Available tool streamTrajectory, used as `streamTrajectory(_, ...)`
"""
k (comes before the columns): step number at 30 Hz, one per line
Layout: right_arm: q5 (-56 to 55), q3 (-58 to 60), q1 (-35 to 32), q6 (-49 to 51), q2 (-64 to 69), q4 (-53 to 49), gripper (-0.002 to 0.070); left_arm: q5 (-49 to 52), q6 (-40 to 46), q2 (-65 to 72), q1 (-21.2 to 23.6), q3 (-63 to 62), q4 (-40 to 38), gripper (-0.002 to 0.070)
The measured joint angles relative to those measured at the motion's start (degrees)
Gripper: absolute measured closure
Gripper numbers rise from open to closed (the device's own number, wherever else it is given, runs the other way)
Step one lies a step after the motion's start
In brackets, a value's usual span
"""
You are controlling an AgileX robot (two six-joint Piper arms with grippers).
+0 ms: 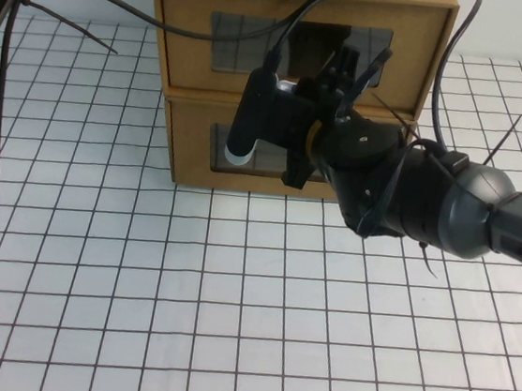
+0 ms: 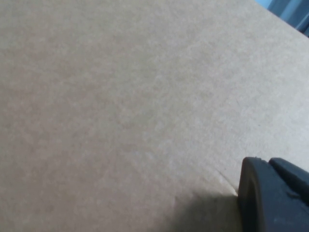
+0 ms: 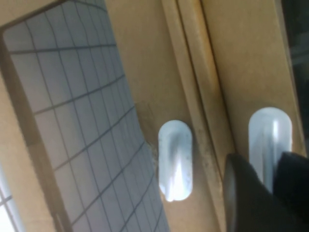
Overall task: Open the shoe box
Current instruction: 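Pull the top drawer of the cardboard box fully open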
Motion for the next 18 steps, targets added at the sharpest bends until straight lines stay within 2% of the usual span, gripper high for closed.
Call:
streamTrajectory(10, 0.9, -0.22, 0.22, 0.0, 0.13, -0.2, 0.0653, 0.21, 0.0, 0.0, 0.0, 0.0, 0.0, 0.068)
streamTrajectory(18, 1.55, -0.22, 0.57, -0.18, 0.22, -0.34, 0.0661, 0.25, 0.0, 0.0, 0.0, 0.0, 0.0, 0.068)
